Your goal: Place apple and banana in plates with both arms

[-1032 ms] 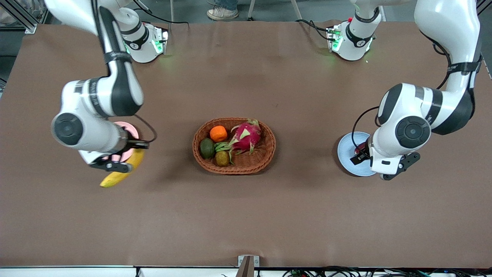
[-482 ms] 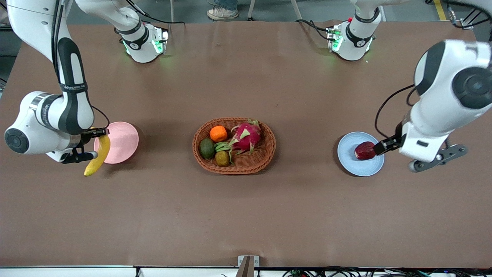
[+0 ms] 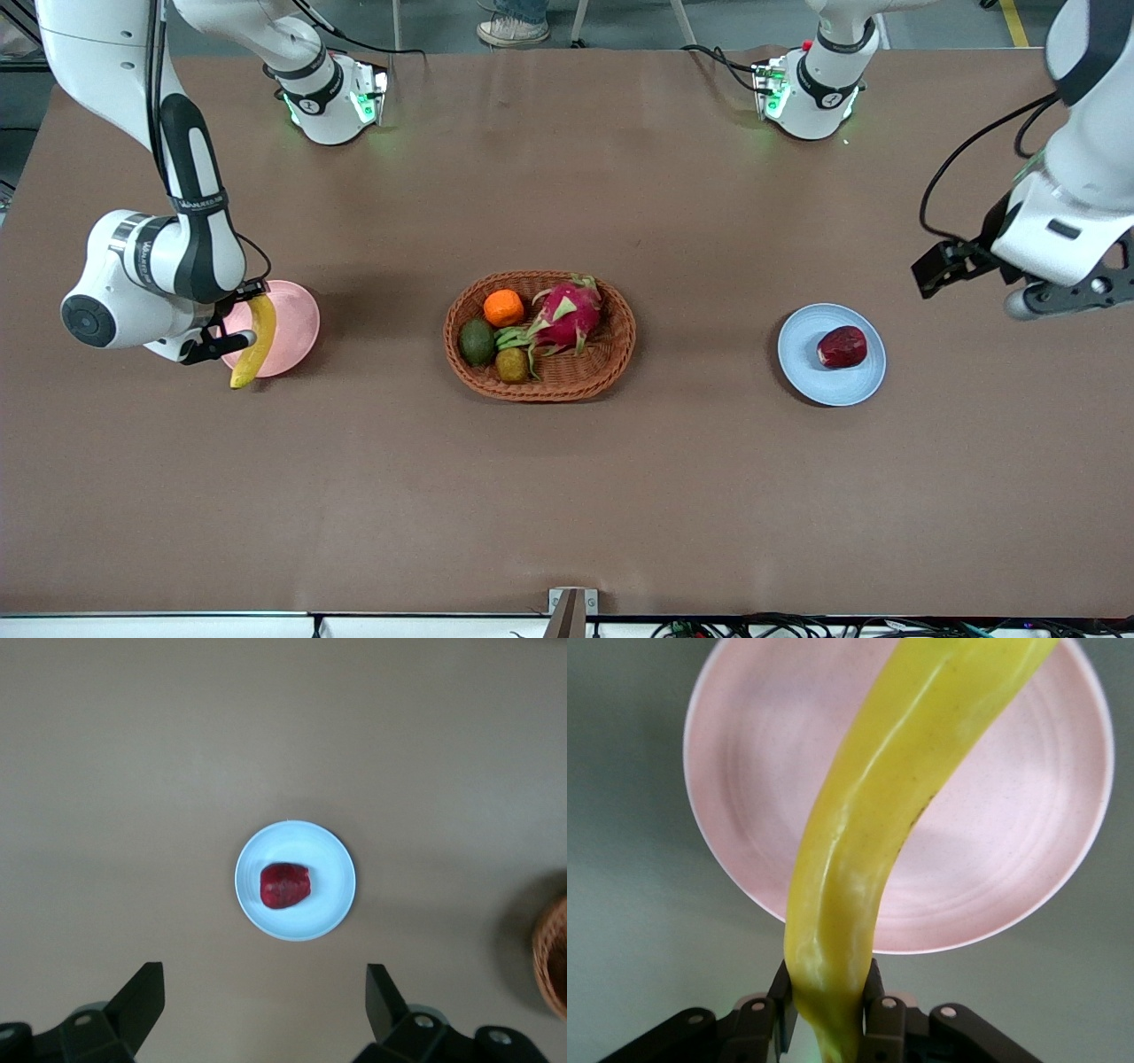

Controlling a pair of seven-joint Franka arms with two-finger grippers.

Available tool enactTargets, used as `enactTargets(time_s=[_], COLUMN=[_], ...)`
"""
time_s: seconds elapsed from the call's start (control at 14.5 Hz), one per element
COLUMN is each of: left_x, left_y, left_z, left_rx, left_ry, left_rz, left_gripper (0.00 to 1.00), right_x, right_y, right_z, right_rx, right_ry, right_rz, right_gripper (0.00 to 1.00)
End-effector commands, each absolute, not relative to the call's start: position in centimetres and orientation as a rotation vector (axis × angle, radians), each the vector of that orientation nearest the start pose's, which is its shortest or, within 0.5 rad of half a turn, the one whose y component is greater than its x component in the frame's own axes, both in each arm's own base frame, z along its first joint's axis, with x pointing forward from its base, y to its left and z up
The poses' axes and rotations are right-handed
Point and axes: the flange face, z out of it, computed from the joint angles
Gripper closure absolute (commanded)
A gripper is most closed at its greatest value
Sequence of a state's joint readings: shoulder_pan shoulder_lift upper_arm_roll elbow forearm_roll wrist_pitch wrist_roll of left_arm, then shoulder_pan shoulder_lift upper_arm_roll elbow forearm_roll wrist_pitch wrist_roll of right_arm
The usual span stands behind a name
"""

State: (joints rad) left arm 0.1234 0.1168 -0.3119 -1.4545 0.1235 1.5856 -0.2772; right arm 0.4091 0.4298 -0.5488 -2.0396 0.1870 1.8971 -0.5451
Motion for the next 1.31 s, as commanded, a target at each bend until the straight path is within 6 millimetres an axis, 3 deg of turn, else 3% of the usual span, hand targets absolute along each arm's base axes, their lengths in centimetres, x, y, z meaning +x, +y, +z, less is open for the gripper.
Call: enactTargets(time_s=[0.0,0.07,0.21,0.41,0.62,0.69,0.83,1.03,1.1,1.24], left_x=[56.5,56.0,54.2,52.0,50.4,50.1,50.0,50.0,50.0,50.0], left_y=[-6.1,-5.7,-5.5,-5.3,-5.4,-5.6,-6.1,-6.2,-6.2,-6.1], left_z=[64.1,64.6,65.3,65.8,65.9,66.0,66.0,66.0,66.0,66.0], left_rx=[-3.120,-3.128,-3.116,-3.107,-3.108,-3.107,-3.105,-3.104,-3.103,-3.104], left_ry=[-0.009,0.033,0.038,0.040,0.049,0.054,0.070,0.075,0.074,0.070], left_rz=[-0.042,-0.045,-0.029,-0.022,-0.013,-0.016,-0.016,-0.014,-0.011,-0.009], left_gripper=[0.00,0.00,0.00,0.00,0.00,0.00,0.00,0.00,0.00,0.00], right_x=[51.4,51.7,52.8,56.4,59.8,60.4,61.1,61.2,61.3,61.3], right_y=[-6.5,-6.7,-7.1,-7.8,-7.8,-8.0,-7.9,-7.1,-6.8,-6.7], right_z=[22.3,22.6,26.0,35.4,46.0,48.3,52.0,58.3,59.8,60.6], right_rx=[-2.933,-2.946,-2.960,-2.969,-3.044,-3.089,-3.136,-3.159,-3.165,-3.162], right_ry=[-0.457,-0.454,-0.439,-0.399,-0.202,-0.129,0.003,0.012,0.007,0.005], right_rz=[0.697,0.669,0.564,0.442,0.375,0.336,0.240,0.143,0.100,0.069], right_gripper=[0.59,0.01,0.00,0.00,0.00,0.00,0.00,0.00,0.00,0.00])
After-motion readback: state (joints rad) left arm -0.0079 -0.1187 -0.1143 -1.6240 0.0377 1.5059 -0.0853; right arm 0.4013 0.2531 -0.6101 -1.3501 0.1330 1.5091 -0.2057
